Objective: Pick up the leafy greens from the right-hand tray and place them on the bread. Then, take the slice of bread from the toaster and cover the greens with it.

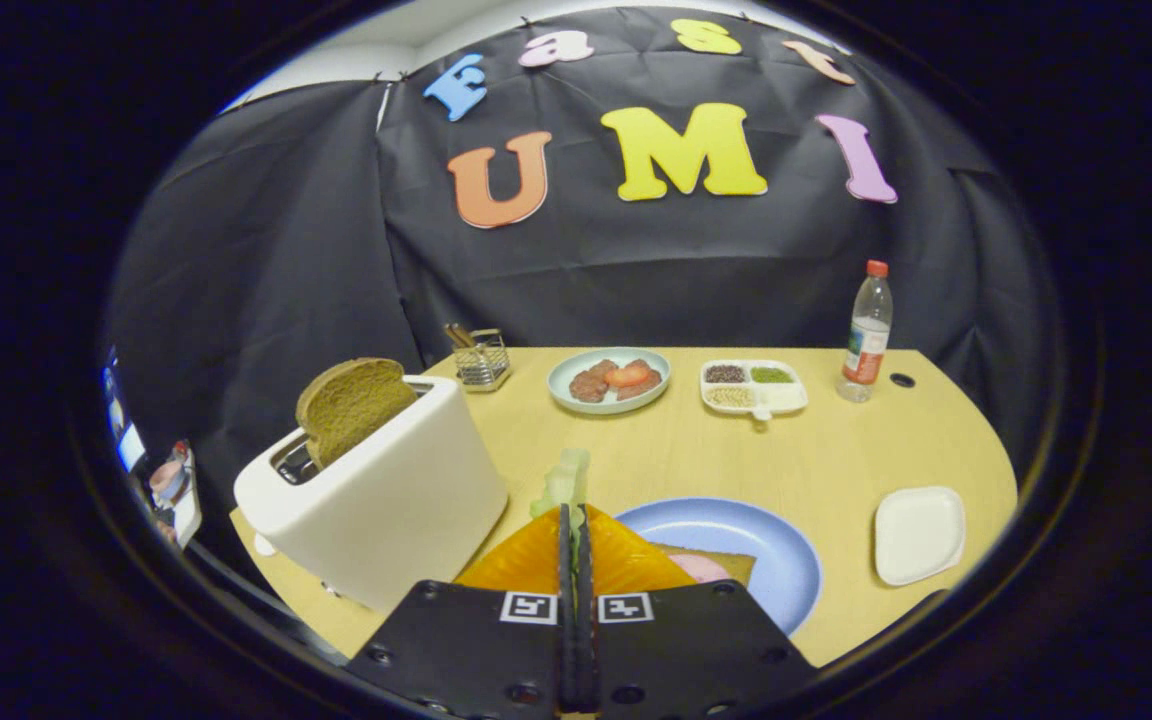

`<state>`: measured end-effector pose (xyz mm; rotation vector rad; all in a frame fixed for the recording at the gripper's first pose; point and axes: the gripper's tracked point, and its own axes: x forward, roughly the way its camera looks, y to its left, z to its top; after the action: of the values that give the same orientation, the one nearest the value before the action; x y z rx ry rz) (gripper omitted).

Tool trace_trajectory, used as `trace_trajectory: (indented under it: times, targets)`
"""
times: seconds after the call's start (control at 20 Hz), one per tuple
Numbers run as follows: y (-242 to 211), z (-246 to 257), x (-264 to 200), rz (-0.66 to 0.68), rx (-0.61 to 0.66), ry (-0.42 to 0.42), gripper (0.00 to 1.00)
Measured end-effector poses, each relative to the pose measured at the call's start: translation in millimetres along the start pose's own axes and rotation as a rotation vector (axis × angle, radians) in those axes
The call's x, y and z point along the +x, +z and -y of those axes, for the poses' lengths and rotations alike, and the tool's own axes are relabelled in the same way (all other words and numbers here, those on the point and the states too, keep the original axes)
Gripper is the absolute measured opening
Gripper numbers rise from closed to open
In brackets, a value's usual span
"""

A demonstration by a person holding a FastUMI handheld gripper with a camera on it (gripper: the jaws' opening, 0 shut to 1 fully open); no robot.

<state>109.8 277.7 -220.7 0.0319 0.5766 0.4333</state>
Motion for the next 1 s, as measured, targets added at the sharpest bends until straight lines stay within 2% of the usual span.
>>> trace_trajectory:
  times: [0.2,0.45,0.75,0.8,1.0]
  targets:
    - [-10,44,17,-0.017,-0.006,-0.083,0.0]
    - [-27,80,30,-0.076,-0.008,-0.122,0.0]
    - [-46,99,32,-0.124,-0.014,-0.142,0.01]
    - [-46,105,30,-0.12,-0.022,-0.161,0.04]
    - [-31,112,16,-0.077,-0.031,-0.197,0.47]
